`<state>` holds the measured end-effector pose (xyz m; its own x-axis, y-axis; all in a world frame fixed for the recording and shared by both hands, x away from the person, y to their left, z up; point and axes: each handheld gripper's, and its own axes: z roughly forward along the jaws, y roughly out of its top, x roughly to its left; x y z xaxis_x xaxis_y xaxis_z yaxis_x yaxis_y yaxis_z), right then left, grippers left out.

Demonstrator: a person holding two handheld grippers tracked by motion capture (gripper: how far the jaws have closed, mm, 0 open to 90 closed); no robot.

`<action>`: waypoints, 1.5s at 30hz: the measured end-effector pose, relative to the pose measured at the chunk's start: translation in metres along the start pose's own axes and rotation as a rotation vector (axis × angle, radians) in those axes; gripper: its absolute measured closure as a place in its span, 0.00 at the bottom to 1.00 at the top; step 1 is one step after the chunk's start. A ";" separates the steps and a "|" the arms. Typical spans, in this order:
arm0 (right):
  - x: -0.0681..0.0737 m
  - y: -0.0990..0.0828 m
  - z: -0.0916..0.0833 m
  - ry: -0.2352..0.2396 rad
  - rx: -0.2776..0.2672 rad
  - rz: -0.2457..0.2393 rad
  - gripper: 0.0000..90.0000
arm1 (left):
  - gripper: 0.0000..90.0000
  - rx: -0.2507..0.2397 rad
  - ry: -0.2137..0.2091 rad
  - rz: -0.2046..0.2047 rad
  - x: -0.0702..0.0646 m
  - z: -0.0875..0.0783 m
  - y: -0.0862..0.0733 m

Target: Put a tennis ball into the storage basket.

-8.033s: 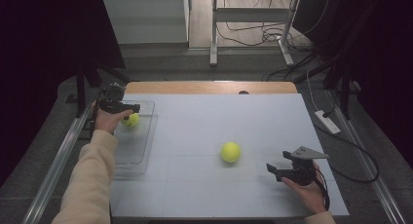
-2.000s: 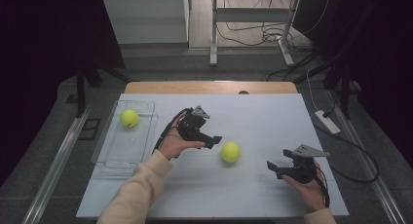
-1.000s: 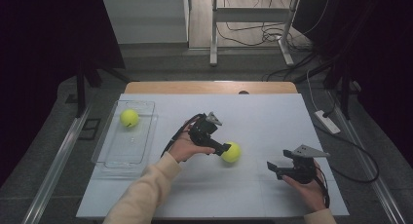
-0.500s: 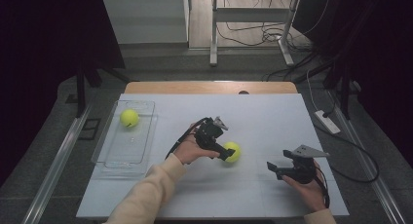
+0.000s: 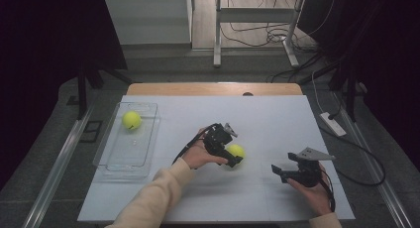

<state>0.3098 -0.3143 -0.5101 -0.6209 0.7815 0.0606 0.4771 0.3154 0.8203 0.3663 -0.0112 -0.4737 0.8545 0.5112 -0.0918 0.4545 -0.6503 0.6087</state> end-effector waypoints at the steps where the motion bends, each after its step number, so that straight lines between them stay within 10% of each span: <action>1: 0.000 0.000 0.000 0.000 -0.001 0.000 0.16 | 0.05 0.002 -0.002 0.001 0.000 0.002 0.000; 37: -0.002 -0.001 -0.001 -0.007 0.002 -0.001 0.16 | 0.06 0.090 -0.027 -0.023 0.000 0.036 0.000; 45: -0.002 -0.001 -0.001 -0.009 0.001 -0.002 0.16 | 0.29 0.061 -0.011 -0.034 0.000 0.034 -0.003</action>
<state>0.3101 -0.3165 -0.5101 -0.6166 0.7854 0.0540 0.4764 0.3176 0.8199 0.3739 -0.0284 -0.5021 0.8411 0.5273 -0.1205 0.4973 -0.6662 0.5558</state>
